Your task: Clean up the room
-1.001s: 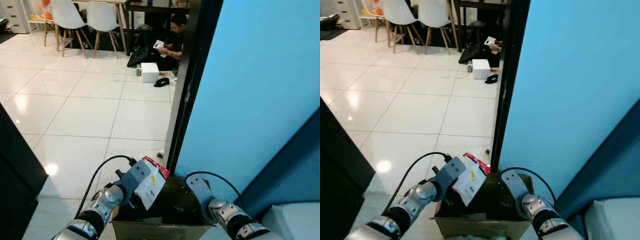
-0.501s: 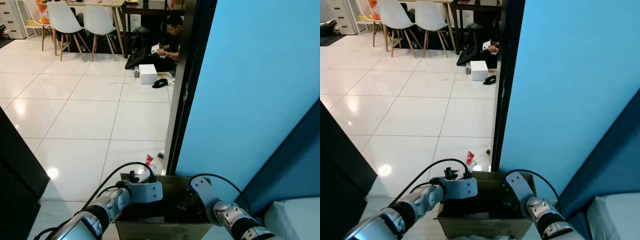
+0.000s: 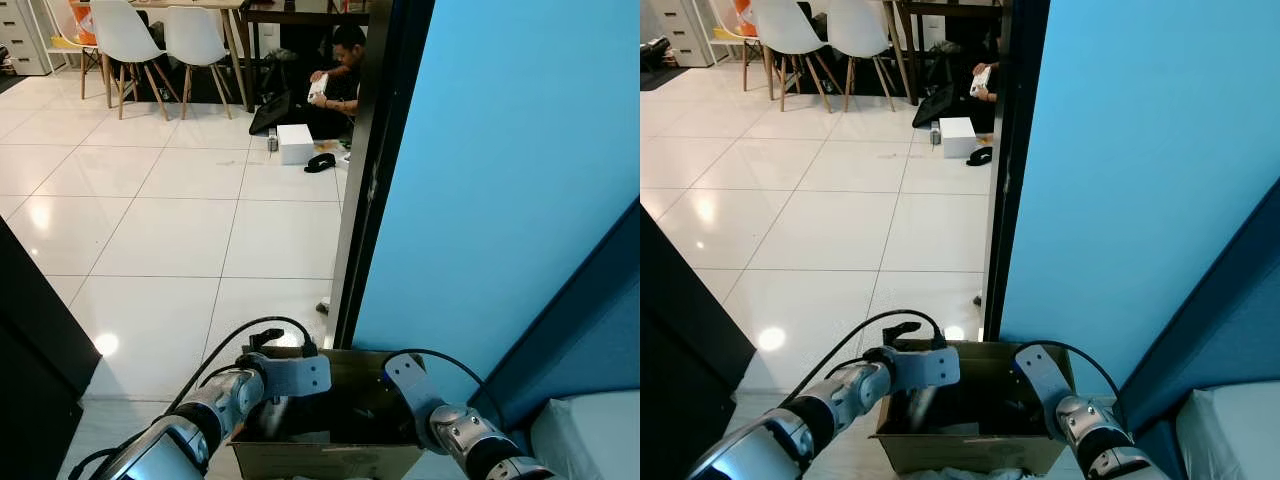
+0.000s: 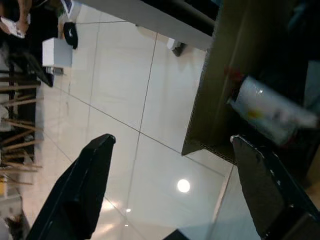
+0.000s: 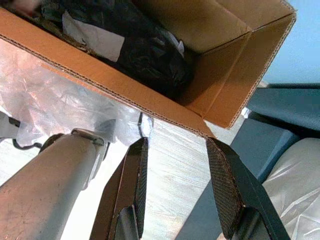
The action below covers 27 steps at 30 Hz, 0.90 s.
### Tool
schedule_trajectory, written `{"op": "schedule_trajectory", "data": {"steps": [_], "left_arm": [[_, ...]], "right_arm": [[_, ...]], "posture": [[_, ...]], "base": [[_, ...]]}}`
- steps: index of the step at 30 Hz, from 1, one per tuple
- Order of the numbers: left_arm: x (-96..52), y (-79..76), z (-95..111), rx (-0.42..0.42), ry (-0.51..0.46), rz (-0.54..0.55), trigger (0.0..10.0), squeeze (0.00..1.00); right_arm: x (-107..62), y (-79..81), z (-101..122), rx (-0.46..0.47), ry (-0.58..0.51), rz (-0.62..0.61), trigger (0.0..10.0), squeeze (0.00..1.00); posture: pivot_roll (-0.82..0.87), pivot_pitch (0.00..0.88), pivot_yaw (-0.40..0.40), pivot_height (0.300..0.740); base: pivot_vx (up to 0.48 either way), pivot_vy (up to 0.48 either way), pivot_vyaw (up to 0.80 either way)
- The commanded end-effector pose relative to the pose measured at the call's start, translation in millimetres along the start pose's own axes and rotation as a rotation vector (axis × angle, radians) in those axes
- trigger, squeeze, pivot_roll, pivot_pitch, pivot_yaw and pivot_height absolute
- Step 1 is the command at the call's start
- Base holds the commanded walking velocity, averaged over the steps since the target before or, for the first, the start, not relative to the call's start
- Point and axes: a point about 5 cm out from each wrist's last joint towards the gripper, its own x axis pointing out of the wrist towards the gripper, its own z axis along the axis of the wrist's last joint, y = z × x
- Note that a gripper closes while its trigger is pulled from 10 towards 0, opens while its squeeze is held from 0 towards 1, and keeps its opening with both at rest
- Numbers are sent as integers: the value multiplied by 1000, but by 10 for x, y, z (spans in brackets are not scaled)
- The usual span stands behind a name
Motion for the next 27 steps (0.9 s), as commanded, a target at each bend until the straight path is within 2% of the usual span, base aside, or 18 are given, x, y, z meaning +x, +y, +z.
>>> {"op": "schedule_trajectory", "data": {"steps": [1,2,3,4,5,6,7,8,9,10,11,12,14,15,17,18,25,27], "left_arm": [[-3,-14,-10,-34,4,1,10000,1000],[-12,-2,-39,-98,12,14,10000,1000],[-12,-2,-39,-98,12,14,10000,1000],[-27,17,-83,-206,21,31,10000,1000],[-27,17,-83,-206,21,31,10000,1000],[-45,38,-134,-319,29,51,10000,1000],[-45,38,-134,-319,29,51,10000,1000],[-74,65,-212,-468,39,83,10000,1000],[-98,83,-273,-569,45,109,10000,1000],[-98,83,-273,-569,45,109,10000,1000],[-142,81,-378,-688,63,143,10000,314],[-142,81,-378,-688,63,143,10000,314],[-172,74,-446,-760,75,165,10000,314],[-234,26,-577,-869,112,199,10000,0],[-411,-141,-889,-1082,219,283,10000,0],[-476,-203,-986,-1142,256,312,10000,0],[-691,-498,-1220,-1253,372,350,10000,0],[-797,-690,-1298,-1330,439,353,10000,0]], "right_arm": [[-4,-9,-6,11,4,-6,10000,0],[-4,-7,4,8,2,-7,10000,0],[-4,-7,4,8,2,-7,10000,0],[-3,-4,19,6,-3,-8,10000,0],[-3,-4,19,6,-3,-8,10000,0],[-3,-5,37,4,-12,-12,10000,0],[-3,-5,37,4,-12,-12,10000,0],[-3,-9,59,8,-29,-21,10000,0],[-4,-12,74,12,-42,-27,10000,0],[-4,-12,74,12,-42,-27,10000,0],[1,3,85,21,-57,-27,10000,0],[1,3,85,21,-57,-27,10000,0],[4,14,90,27,-65,-27,10000,0],[14,50,88,38,-76,-22,10000,0],[37,127,49,53,-81,-19,10000,0],[44,149,33,56,-80,-20,10000,0],[66,221,-60,60,-58,-23,10000,0],[77,254,-143,65,-34,-29,10000,0]], "posture": [[-99,65,-11,719],[-90,60,-17,719],[-90,60,-17,719],[-87,58,-19,719],[-87,58,-19,719],[-82,52,-21,719],[-82,52,-21,719],[-75,46,-22,719],[-75,46,-22,719],[-75,46,-22,719],[-62,40,-27,719],[-62,40,-27,719],[-62,40,-27,719],[-47,34,-32,719],[-24,26,-39,719],[-21,26,-40,719],[6,20,-47,719],[14,11,-46,719]], "base": [[0,0,0],[0,0,0],[0,0,0],[0,0,0],[0,0,0],[0,0,0],[0,0,0],[0,0,0],[0,0,0],[0,0,0],[0,0,0],[0,0,0],[0,0,0],[0,0,0],[-156,0,0],[-311,0,0],[-369,0,0],[-403,0,0]]}}
